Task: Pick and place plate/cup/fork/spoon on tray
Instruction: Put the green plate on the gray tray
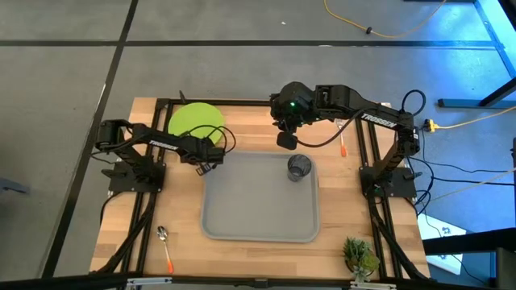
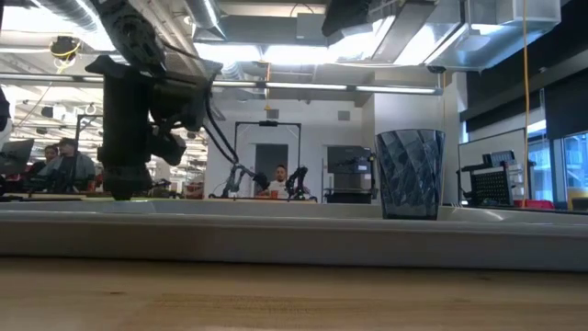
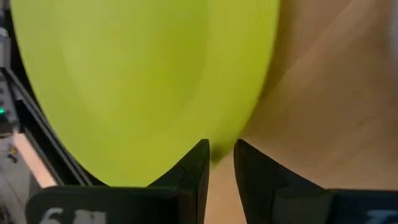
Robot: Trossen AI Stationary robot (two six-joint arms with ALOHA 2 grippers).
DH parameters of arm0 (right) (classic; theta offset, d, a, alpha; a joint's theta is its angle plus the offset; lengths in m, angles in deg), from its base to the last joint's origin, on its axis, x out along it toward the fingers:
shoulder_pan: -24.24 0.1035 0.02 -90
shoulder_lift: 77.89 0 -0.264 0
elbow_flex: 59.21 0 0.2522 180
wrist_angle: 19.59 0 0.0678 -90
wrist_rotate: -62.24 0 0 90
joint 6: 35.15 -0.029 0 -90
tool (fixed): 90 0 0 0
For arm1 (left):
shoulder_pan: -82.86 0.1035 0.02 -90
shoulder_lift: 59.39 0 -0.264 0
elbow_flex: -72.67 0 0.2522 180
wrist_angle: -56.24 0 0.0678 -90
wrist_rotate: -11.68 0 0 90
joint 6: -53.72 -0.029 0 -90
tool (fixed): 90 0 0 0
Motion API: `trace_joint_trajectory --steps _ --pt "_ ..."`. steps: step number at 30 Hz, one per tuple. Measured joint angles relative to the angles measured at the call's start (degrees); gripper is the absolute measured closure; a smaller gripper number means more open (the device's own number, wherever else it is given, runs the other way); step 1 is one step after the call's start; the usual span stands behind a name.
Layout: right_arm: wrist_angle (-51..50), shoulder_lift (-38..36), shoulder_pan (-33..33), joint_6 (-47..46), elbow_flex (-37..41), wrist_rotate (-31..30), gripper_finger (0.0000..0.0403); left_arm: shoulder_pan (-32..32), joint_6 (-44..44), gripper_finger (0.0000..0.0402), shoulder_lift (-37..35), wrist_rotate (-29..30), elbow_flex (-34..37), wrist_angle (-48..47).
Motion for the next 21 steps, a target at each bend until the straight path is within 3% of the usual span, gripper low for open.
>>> trace_joint_trajectory --steps 6,17,21 --pt "0.01 0.0 0.0 0.04 0.0 0.0 0.0324 0.09 -2.19 0.0335 0.0 4.05 0.14 1.7" --pt "0.09 0.0 0.0 0.65 0.0 0.0 0.0324 3.92 -5.06 0.0336 0.0 3.31 0.14 6.95" --pt "0.12 0.0 0.0 0.68 0.0 -0.02 0.0324 5.55 -7.41 0.036 0.0 0.93 0.14 6.94"
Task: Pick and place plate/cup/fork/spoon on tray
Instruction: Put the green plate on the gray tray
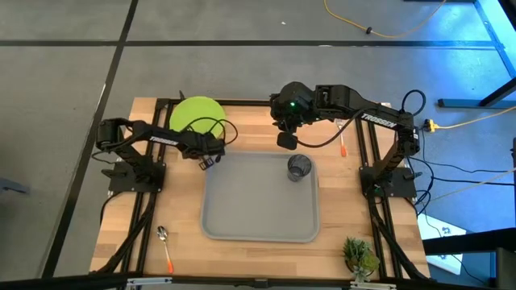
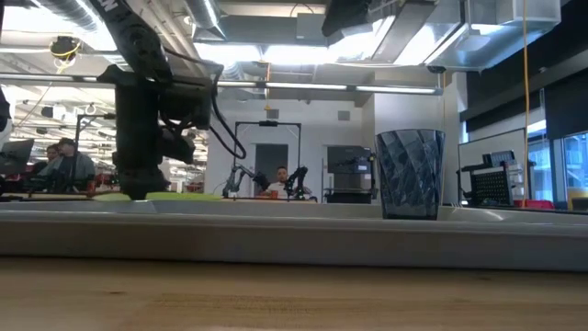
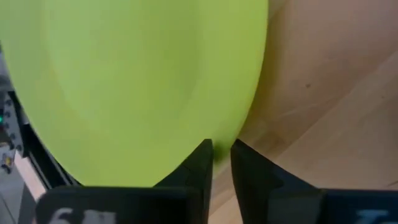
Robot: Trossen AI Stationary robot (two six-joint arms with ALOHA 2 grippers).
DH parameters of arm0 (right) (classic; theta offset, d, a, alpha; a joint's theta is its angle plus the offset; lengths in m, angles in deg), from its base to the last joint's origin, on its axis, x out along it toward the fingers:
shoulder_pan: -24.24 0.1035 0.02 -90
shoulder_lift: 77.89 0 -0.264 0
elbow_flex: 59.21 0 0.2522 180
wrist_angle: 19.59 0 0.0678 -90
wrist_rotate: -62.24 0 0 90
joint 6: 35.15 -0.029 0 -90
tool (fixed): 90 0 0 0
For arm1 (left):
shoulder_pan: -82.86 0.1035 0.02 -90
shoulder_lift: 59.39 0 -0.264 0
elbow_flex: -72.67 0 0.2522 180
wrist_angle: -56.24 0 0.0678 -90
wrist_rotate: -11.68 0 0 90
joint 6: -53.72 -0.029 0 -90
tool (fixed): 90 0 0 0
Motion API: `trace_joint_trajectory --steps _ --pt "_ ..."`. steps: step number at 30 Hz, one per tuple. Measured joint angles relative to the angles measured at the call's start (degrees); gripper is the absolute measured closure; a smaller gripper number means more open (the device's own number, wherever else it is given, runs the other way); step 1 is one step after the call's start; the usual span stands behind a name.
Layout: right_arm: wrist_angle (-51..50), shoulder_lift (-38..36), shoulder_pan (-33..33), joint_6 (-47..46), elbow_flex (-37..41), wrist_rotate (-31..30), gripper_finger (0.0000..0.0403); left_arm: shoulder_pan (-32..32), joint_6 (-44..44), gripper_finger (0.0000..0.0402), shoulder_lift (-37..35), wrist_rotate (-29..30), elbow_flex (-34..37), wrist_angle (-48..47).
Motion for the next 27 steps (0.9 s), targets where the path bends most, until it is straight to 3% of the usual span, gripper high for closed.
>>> trace_joint_trajectory --steps 3,9,15,27 --pt "0.0 0.0 0.0 0.0 0.0 0.0 0.0324 0.89 -1.32 0.039 0.0 -1.11 0.0 0.1" --pt "0.0 0.0 0.02 0.04 0.0 0.0 0.0324 1.95 -2.0 0.0398 -0.02 -5.93 -1.56 -3.43" --pt "0.0 0.0 0.02 0.04 0.0 0.0 0.0324 0.53 -2.07 0.04 -0.02 -5.53 -6.32 -11.69" --pt "-0.04 0.0 0.01 3.01 0.0 0.0 0.0325 -6.15 -1.88 0.0401 -0.02 -5.5 -17.75 -19.31"
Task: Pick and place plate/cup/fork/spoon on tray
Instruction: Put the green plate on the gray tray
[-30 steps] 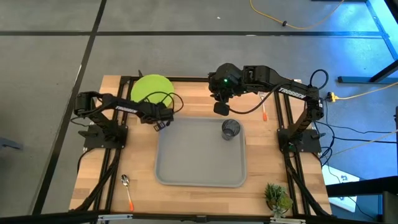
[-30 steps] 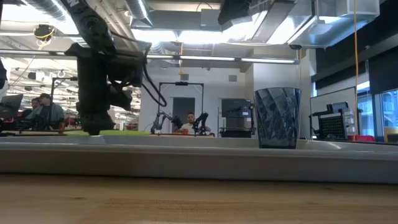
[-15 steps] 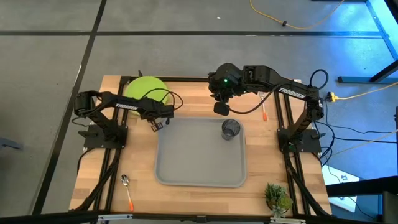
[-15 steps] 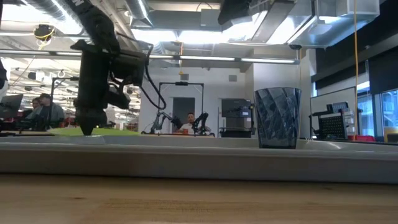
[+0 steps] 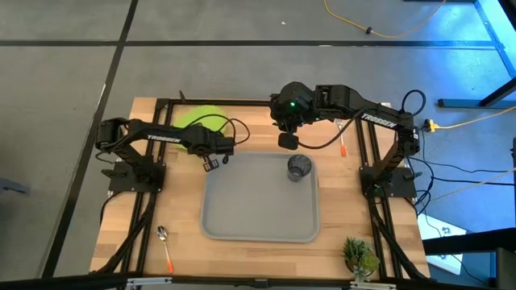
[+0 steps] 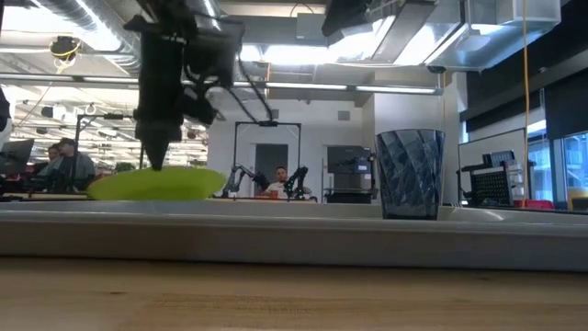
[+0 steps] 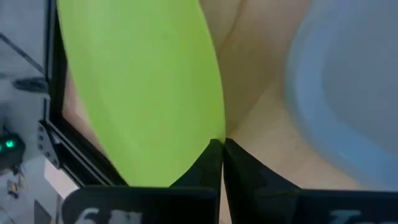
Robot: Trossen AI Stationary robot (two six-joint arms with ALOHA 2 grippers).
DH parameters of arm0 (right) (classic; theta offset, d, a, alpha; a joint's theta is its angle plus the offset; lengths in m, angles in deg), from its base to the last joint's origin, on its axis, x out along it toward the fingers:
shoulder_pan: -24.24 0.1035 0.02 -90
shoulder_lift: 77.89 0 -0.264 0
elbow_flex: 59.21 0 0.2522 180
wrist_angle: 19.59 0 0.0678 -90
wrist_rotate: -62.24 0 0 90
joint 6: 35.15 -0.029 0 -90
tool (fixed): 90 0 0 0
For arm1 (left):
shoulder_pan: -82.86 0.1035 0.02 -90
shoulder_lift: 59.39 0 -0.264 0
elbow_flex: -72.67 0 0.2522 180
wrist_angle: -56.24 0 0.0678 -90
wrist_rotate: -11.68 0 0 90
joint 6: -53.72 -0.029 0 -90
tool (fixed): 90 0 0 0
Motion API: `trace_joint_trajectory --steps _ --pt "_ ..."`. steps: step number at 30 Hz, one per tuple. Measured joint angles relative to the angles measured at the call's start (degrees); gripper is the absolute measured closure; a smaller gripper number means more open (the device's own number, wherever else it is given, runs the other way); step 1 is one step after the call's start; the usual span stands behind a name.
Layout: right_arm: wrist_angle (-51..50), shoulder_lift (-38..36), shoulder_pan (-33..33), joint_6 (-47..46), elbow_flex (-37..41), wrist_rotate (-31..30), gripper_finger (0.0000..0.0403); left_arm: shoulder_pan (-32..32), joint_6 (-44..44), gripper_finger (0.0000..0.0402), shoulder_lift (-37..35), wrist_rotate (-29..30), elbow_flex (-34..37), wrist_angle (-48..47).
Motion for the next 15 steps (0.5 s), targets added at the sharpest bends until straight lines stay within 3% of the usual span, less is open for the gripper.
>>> trace_joint_trajectory --steps 15 --pt "-0.6 0.0 -1.0 2.83 0.0 0.02 0.0325 -9.76 -1.53 0.0401 -0.02 -3.8 -6.4 -1.43"
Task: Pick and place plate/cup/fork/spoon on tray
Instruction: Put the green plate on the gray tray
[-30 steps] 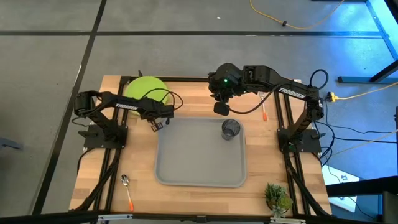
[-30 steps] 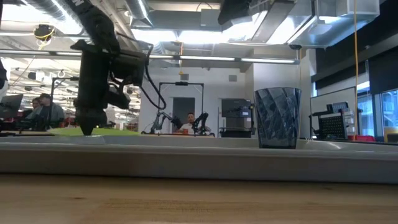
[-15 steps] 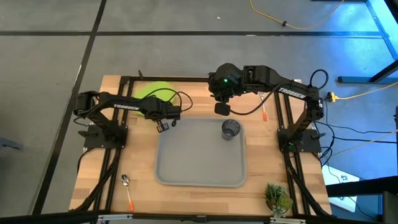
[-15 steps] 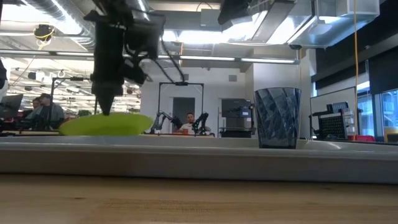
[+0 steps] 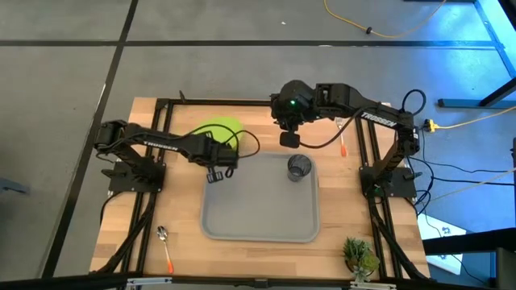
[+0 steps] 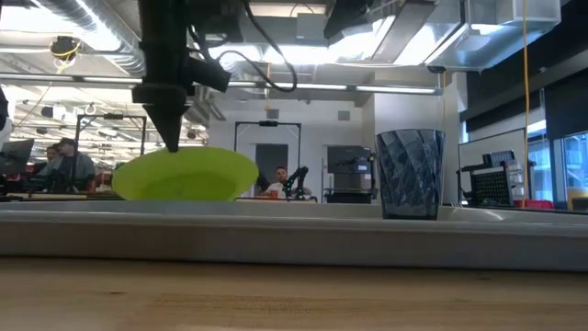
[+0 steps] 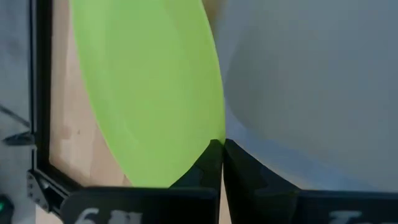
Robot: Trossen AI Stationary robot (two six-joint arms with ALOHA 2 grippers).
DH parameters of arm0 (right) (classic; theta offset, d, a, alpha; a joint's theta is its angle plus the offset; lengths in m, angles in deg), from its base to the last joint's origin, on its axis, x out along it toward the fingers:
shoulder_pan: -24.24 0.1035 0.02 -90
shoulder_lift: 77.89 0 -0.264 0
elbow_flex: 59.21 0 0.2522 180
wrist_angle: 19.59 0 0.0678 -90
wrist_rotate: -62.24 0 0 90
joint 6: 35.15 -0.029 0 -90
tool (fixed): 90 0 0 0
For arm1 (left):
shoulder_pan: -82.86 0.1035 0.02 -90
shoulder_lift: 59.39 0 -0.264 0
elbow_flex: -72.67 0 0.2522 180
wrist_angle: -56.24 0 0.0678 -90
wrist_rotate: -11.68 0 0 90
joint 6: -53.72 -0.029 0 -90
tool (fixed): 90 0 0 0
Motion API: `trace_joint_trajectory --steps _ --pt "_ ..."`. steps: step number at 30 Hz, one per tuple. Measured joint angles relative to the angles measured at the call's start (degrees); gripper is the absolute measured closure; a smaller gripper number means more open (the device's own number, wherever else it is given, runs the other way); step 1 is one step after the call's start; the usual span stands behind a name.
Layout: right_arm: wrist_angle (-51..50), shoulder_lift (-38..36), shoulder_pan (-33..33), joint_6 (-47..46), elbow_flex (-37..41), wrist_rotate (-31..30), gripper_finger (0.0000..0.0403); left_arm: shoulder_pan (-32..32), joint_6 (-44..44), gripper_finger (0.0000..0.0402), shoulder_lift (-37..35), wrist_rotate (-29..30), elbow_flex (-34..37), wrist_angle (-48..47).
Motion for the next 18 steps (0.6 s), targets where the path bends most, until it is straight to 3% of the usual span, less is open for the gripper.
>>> trace_joint_trajectory --steps 6,10,18 --pt "-0.09 -0.35 -1.23 -0.11 -0.48 -0.02 0.0325 -4.15 -2.6 0.0401 0.0 -0.45 -0.02 0.11" --pt "0.44 -1.45 -1.73 -1.49 -2.06 0.01 0.0325 -6.53 -5.94 0.0401 0.0 -4.64 0.0 0.88" --pt "0.76 -2.58 -2.7 -1.74 -2.19 1.53 0.0325 -11.92 -7.1 0.0401 0.0 -7.15 -1.57 5.16"
